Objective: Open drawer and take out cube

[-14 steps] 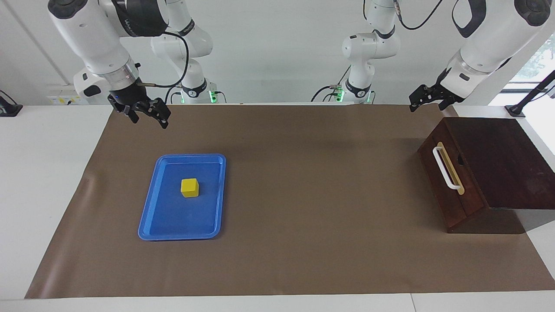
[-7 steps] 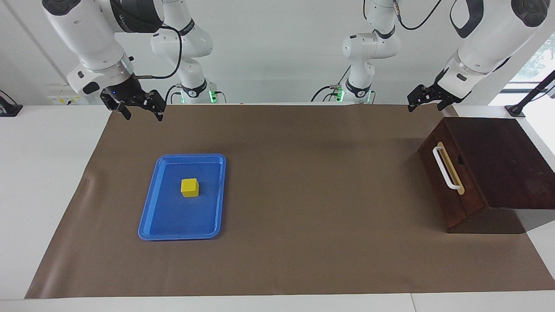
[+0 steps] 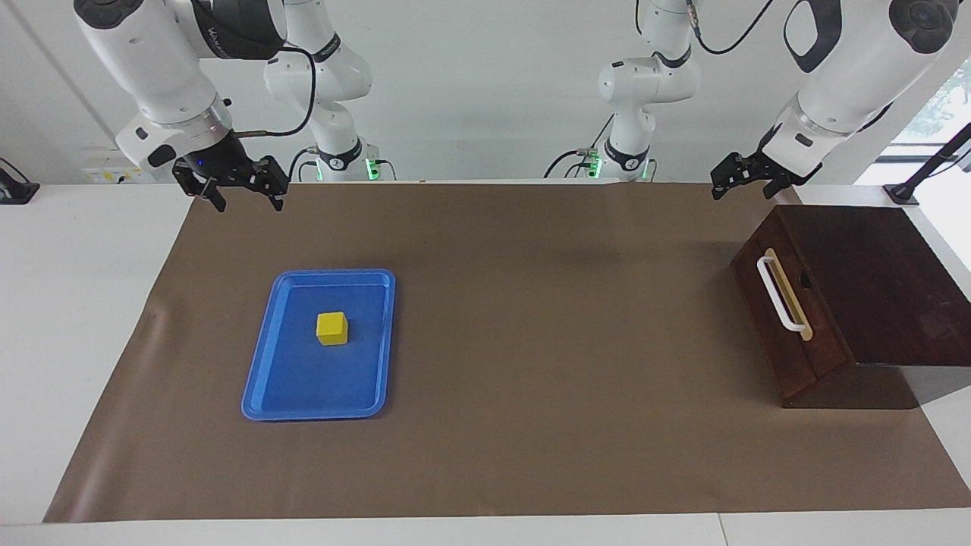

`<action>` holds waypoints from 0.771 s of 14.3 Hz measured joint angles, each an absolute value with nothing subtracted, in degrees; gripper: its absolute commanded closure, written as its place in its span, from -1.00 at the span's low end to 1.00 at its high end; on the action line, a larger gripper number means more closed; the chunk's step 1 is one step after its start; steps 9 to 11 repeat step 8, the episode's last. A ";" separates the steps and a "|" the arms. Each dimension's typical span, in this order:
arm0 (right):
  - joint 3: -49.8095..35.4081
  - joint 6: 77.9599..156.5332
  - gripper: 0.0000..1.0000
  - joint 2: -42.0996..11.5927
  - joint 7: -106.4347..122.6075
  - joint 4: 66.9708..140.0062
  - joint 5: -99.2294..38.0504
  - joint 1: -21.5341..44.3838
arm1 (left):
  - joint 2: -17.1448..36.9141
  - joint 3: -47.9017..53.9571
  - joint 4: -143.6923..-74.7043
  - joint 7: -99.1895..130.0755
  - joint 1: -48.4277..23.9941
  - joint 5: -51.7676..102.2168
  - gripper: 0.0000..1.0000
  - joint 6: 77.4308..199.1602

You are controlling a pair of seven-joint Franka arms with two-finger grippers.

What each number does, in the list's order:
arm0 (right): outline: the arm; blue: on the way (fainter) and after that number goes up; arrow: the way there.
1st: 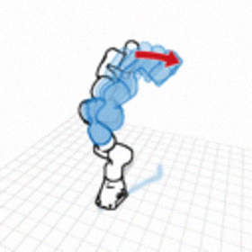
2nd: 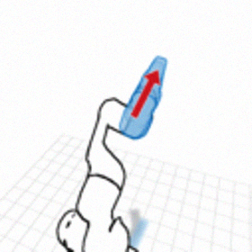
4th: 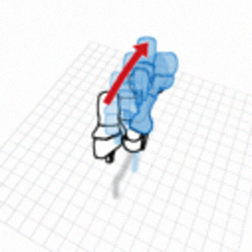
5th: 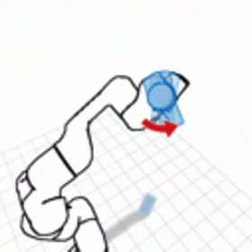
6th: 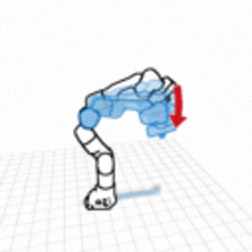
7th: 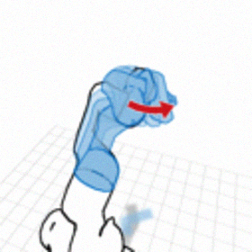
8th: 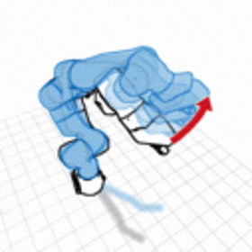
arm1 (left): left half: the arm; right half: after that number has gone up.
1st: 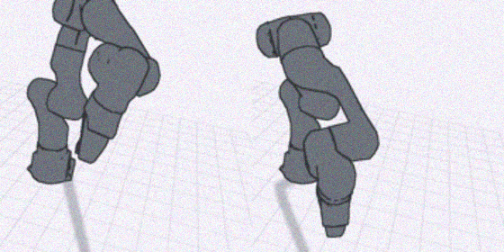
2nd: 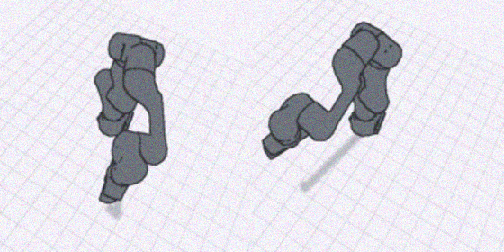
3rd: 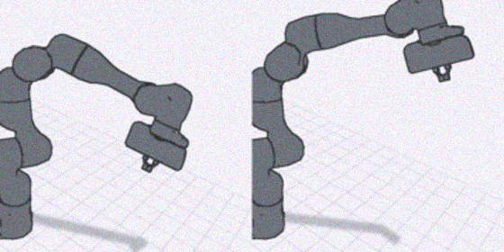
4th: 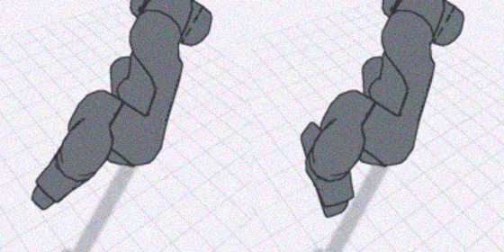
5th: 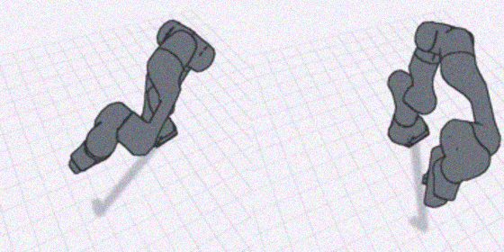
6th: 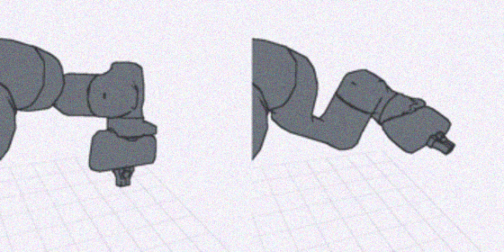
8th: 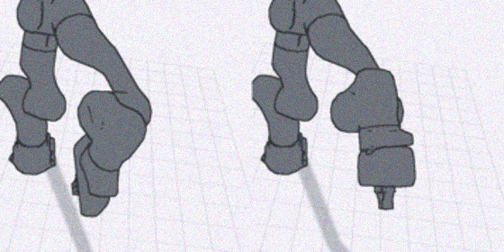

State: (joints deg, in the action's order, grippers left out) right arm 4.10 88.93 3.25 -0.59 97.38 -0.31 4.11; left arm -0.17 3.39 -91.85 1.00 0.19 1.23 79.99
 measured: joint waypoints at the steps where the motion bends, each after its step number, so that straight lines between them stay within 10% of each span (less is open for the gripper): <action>1: 4.10 88.93 -1.00 3.25 -0.51 97.38 -0.31 4.11 | -0.18 3.36 -91.85 1.00 0.19 1.23 -1.00 80.04; 11: 4.10 88.88 -1.00 3.25 1.70 97.41 -0.22 4.11 | -0.25 3.17 -91.85 1.00 0.20 1.23 -1.00 80.10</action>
